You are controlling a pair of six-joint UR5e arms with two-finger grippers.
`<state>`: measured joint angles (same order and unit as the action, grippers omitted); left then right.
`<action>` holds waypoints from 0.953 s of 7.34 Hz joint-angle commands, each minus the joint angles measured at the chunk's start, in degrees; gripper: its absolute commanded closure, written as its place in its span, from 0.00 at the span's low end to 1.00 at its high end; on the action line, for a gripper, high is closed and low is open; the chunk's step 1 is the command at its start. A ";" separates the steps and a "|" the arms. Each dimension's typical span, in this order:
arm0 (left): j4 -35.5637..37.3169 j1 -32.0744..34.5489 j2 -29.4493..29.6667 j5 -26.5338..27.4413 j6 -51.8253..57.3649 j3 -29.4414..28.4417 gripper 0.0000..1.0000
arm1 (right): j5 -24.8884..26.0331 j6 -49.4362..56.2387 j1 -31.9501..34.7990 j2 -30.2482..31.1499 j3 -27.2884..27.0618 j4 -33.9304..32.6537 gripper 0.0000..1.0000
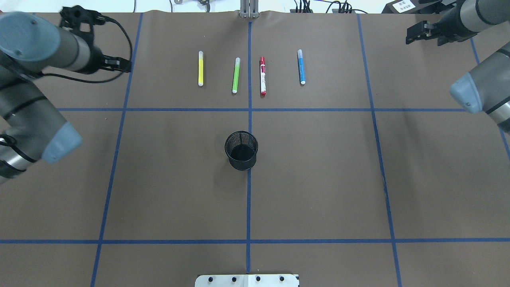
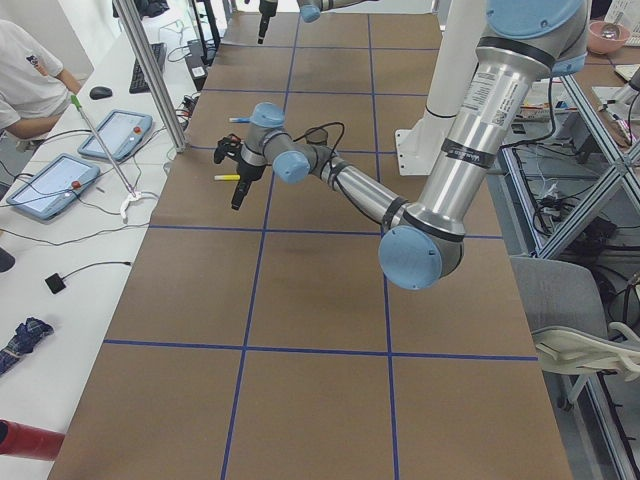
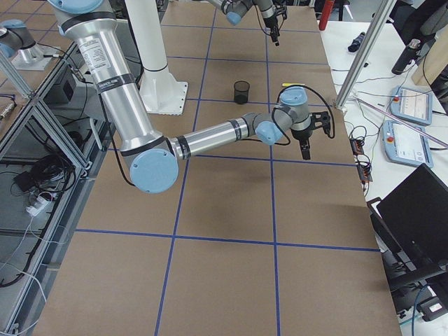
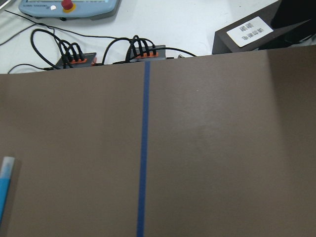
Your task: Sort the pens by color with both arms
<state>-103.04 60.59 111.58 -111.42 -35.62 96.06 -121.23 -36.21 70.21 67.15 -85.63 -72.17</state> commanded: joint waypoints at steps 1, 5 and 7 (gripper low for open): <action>11.07 11.96 -0.58 -12.46 18.07 -1.65 0.00 | -9.33 8.33 7.36 -0.88 0.02 -10.95 0.00; 13.39 24.73 -8.28 -27.27 31.49 -4.84 0.00 | -13.95 30.83 16.01 1.23 -0.24 -25.68 0.00; 14.09 26.41 -8.93 -27.36 37.59 -8.33 0.00 | -13.24 35.15 16.01 4.03 -1.90 -27.33 0.00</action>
<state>-89.57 85.51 103.35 -138.45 -2.61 89.69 -134.73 -4.45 86.02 69.58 -86.62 -97.89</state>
